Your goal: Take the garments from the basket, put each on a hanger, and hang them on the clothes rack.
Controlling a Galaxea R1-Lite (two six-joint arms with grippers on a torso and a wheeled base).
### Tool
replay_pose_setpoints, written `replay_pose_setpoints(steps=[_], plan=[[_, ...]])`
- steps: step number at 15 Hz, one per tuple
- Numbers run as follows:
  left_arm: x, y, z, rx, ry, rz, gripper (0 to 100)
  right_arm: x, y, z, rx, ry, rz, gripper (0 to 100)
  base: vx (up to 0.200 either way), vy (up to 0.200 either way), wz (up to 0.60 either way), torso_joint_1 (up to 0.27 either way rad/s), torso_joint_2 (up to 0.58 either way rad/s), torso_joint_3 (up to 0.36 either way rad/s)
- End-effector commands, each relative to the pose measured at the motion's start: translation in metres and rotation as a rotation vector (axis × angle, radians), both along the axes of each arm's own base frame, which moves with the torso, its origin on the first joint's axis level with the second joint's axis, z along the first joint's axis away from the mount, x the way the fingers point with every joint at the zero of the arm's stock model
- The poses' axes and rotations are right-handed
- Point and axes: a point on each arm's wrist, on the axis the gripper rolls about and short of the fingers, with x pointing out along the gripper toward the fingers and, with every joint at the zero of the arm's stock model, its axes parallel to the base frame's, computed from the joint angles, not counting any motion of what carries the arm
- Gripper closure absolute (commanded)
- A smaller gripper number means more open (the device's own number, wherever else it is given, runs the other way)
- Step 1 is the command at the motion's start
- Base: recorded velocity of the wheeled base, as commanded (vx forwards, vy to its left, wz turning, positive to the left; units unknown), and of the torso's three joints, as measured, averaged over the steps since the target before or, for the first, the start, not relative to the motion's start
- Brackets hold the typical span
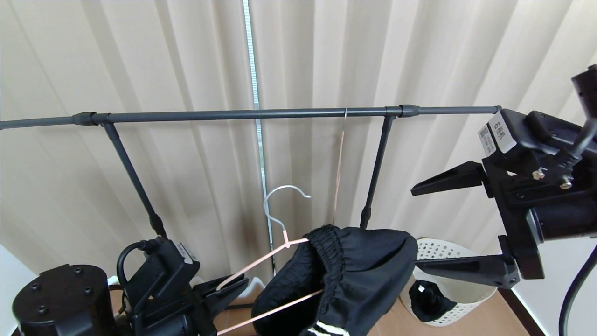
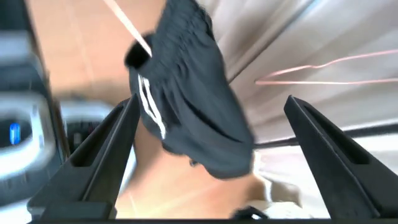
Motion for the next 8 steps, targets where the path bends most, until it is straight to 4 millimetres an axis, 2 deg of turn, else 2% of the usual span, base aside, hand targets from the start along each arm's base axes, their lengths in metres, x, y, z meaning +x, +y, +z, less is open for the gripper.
replay_pose_setpoints(steps=[1,3,8], plan=[[-0.005,0.002,0.002,-0.003,-0.013,-0.015,100,0.050,-0.006,-0.007,-0.069,0.070,0.098,0,0.000,0.000,0.00,0.000,0.00,0.000],[-0.009,0.004,0.005,0.000,-0.042,-0.041,100,0.061,0.001,-0.027,-0.088,0.148,0.251,0,0.000,0.000,0.00,0.000,0.00,0.000],[-0.010,0.005,0.003,0.011,-0.039,-0.063,100,0.076,0.028,-0.050,-0.097,0.215,0.319,0,0.000,0.000,0.00,0.000,0.00,0.000]])
